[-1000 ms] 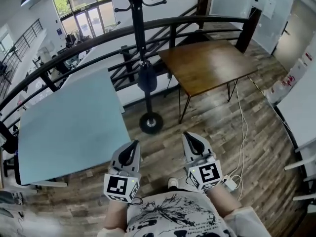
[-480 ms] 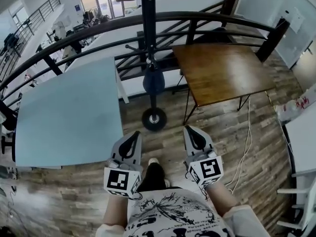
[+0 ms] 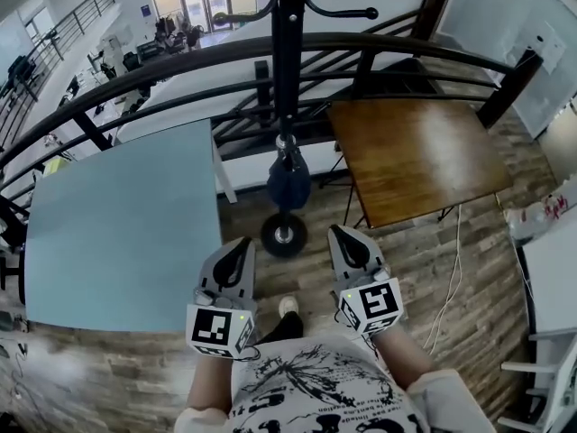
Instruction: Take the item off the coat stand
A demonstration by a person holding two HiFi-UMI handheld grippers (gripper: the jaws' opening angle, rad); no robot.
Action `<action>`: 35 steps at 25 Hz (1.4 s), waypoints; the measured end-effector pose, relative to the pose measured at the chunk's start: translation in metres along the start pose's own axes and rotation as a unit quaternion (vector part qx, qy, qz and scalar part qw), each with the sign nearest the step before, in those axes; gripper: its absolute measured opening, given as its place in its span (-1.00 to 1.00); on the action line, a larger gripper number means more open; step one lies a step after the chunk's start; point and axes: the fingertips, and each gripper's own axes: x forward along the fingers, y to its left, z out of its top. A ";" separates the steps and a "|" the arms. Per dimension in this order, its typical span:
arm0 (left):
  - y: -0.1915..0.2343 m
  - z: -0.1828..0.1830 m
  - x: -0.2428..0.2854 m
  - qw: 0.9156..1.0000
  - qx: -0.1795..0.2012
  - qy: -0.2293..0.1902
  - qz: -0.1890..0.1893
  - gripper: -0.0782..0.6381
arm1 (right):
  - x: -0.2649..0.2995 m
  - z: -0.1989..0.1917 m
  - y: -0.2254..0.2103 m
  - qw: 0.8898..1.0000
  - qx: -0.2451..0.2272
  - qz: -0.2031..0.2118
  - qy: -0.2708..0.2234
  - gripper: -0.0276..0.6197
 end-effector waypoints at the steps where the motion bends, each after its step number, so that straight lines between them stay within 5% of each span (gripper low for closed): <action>1: 0.008 0.001 0.008 1.000 -0.001 -0.001 0.002 -0.77 | 0.012 -0.001 -0.002 1.000 -0.001 0.003 0.003 -0.93; 8: 0.057 -0.005 0.049 1.000 -0.003 -0.005 0.014 -0.77 | 0.091 -0.023 -0.015 0.999 -0.002 0.009 0.040 -0.93; 11: 0.075 -0.008 0.062 1.000 -0.002 -0.003 0.021 -0.77 | 0.121 -0.030 -0.017 0.999 0.014 0.014 0.048 -0.55; 18: 0.108 -0.018 0.082 0.999 -0.005 0.005 0.036 -0.77 | 0.190 -0.056 -0.030 0.995 0.030 0.014 0.098 -0.23; 24: 0.120 -0.036 0.087 0.999 -0.012 0.014 0.048 -0.77 | 0.214 -0.093 -0.031 0.987 0.050 0.019 0.150 -0.28; 35: 0.119 -0.038 0.094 0.998 -0.019 0.023 0.047 -0.77 | 0.213 -0.097 -0.035 0.983 0.072 0.006 0.167 -0.87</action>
